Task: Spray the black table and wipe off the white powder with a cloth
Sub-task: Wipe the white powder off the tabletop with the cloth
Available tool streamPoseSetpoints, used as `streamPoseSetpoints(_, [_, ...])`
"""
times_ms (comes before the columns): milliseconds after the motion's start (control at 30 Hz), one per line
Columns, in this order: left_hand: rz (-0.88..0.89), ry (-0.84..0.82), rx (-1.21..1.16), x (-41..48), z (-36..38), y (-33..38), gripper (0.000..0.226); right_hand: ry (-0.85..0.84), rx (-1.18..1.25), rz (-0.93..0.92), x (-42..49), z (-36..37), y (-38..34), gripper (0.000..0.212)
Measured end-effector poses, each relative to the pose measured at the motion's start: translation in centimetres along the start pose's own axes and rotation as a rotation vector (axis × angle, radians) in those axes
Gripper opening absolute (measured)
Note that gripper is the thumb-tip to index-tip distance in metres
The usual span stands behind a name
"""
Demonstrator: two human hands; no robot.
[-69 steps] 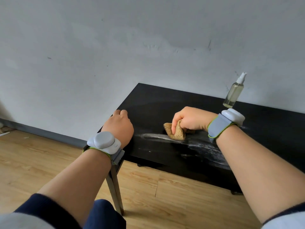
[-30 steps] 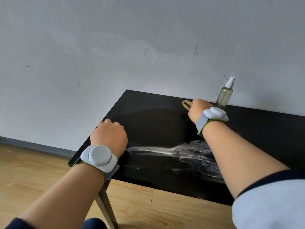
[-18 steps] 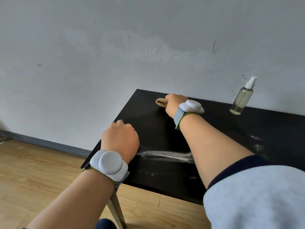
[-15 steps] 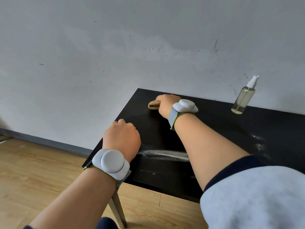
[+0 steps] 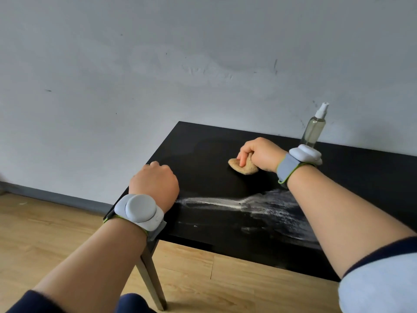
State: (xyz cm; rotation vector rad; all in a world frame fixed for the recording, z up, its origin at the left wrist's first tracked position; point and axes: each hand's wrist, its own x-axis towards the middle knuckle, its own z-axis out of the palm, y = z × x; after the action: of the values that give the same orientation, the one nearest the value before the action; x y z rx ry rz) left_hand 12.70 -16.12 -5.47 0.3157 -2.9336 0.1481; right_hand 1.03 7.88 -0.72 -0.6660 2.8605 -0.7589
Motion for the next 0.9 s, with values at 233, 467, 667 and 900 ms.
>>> streamPoseSetpoints(233, [0.009,0.034,-0.325,-0.3,-1.6,2.4,0.035,0.115,0.014,0.177,-5.1,-3.4,6.3,0.052])
streamPoseSetpoints(467, [0.173,-0.113,-0.414,0.4,-2.3,5.5,0.035,0.253,-0.075,0.352,-10.9,-5.9,10.3,0.050])
streamPoseSetpoints(667, [0.153,-0.107,-0.339,0.5,-2.3,6.5,0.035,0.234,-0.275,0.505,-14.7,-6.9,11.3,0.040])
streamPoseSetpoints(900, [0.138,-0.069,-0.322,0.4,-2.1,6.8,0.038,0.224,-0.584,0.565,-13.8,-4.1,7.5,0.025])
